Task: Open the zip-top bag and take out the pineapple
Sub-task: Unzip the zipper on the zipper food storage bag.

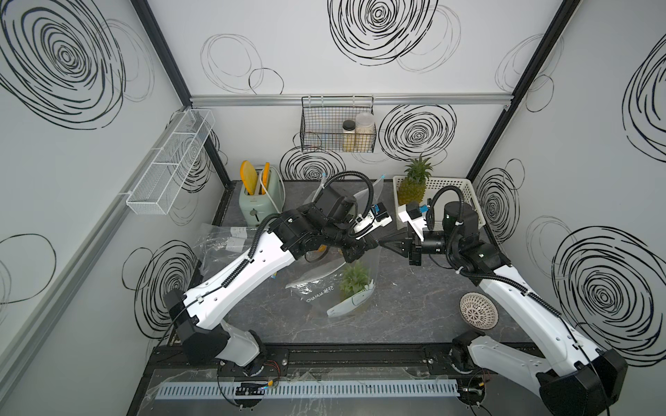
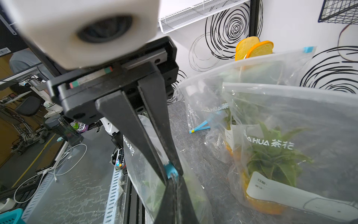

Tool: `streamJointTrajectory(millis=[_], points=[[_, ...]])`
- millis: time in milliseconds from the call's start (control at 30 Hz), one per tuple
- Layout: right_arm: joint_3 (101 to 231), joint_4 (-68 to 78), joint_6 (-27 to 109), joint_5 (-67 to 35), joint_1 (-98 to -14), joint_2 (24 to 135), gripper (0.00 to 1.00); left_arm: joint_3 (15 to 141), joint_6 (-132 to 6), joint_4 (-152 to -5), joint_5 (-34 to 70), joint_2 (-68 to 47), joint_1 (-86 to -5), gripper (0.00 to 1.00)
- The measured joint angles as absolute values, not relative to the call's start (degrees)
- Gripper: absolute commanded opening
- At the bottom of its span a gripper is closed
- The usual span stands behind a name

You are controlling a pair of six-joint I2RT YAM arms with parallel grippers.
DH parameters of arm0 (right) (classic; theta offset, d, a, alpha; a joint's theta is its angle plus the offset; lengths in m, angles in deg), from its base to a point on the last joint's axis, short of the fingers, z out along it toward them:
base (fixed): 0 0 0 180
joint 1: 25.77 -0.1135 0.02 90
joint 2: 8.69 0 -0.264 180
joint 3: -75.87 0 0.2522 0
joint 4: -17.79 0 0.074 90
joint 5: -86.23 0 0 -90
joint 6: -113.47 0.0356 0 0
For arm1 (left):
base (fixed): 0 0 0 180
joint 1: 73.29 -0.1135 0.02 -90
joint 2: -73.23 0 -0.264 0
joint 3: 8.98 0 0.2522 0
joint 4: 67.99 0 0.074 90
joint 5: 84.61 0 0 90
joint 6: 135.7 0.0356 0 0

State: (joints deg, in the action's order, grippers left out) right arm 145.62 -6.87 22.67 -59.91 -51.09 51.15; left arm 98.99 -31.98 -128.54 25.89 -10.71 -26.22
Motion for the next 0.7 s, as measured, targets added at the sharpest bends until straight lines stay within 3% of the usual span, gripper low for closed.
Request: streamJointTrajectory(millis=[400, 700], points=[[145.05, -5.86, 26.58, -52.61, -50.63, 48.22, 0.00, 98.99, -31.55, -126.70, 26.39, -10.67, -27.90, 0.00], [143.74, -3.61, 30.61, -53.16, -42.72, 46.36, 0.00, 98.82, -30.65, -128.36, 26.52, -9.51, -31.66, 0.00]])
